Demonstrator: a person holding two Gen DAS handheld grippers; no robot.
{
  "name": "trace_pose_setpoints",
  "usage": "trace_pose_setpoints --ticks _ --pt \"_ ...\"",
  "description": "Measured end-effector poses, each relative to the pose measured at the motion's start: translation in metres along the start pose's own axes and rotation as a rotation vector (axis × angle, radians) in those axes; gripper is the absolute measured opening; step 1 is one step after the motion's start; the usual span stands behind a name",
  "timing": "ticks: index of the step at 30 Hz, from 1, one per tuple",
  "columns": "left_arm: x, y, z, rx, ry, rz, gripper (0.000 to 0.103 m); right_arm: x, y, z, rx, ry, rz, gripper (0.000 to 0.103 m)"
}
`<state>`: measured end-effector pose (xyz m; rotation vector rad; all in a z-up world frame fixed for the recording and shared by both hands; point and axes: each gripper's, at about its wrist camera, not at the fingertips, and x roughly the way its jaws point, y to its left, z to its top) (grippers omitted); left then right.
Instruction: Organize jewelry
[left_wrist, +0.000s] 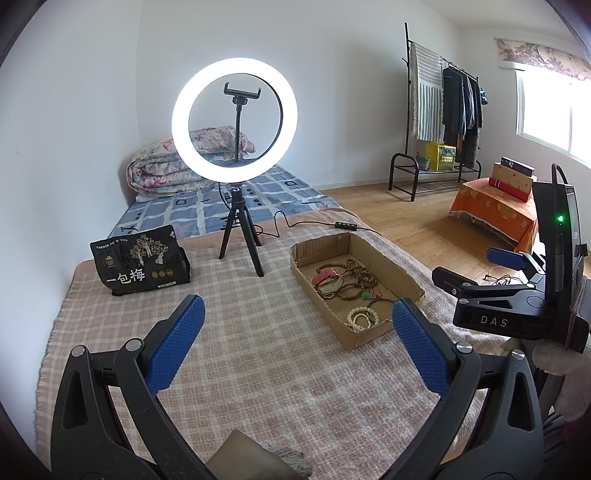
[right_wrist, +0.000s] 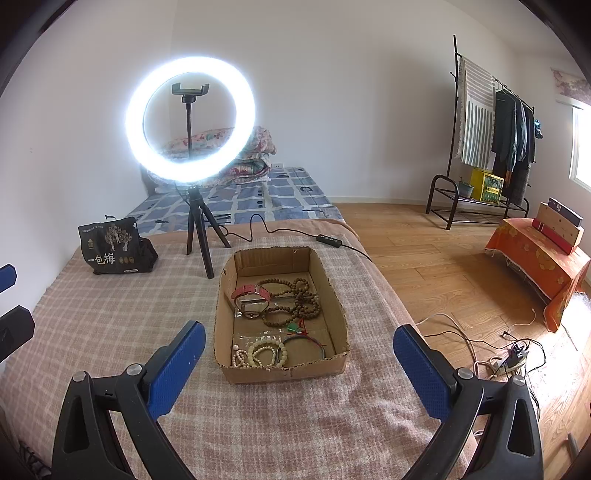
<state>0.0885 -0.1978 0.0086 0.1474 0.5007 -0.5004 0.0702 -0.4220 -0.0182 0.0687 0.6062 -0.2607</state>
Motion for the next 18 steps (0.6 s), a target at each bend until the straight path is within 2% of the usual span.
trace_pose_setpoints --ticks 18 --pt "0.0000 -0.0059 -0.0013 0.016 -0.005 0.014 0.103 0.0000 0.0003 0.0002 -0.001 0.001 -0.001 0.103"
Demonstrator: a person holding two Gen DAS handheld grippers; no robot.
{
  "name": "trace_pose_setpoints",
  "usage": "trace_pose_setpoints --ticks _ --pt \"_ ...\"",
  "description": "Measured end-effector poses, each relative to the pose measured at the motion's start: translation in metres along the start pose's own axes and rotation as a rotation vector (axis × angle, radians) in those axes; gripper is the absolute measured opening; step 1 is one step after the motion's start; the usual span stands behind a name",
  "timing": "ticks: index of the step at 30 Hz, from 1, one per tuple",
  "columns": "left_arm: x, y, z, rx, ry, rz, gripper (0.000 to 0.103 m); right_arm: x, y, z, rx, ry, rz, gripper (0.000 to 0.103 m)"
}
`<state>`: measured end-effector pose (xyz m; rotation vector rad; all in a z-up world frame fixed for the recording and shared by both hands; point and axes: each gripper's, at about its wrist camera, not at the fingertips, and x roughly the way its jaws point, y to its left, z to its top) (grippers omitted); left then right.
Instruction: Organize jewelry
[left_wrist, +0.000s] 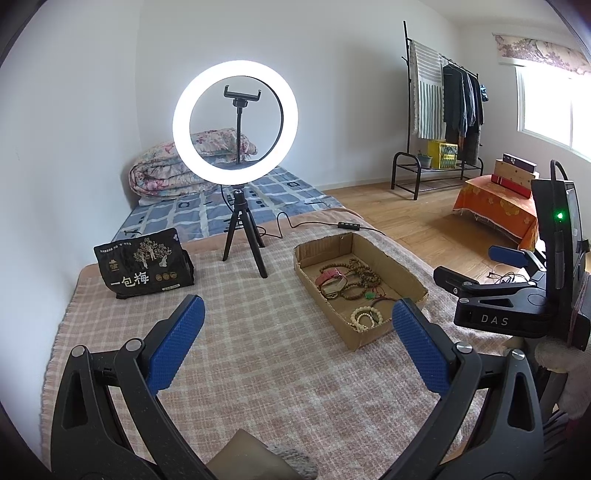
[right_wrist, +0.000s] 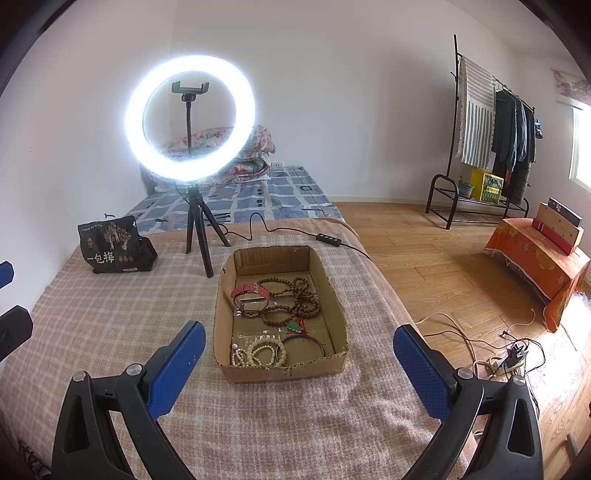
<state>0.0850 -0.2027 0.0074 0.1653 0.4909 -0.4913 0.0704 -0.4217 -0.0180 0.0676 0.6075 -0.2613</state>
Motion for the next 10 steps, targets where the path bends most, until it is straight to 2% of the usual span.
trace_pose_setpoints --ticks 10 --pt "-0.0073 -0.0003 0.0013 0.016 -0.042 0.018 0.103 0.0021 -0.0005 -0.0050 -0.007 0.005 0.000 0.103"
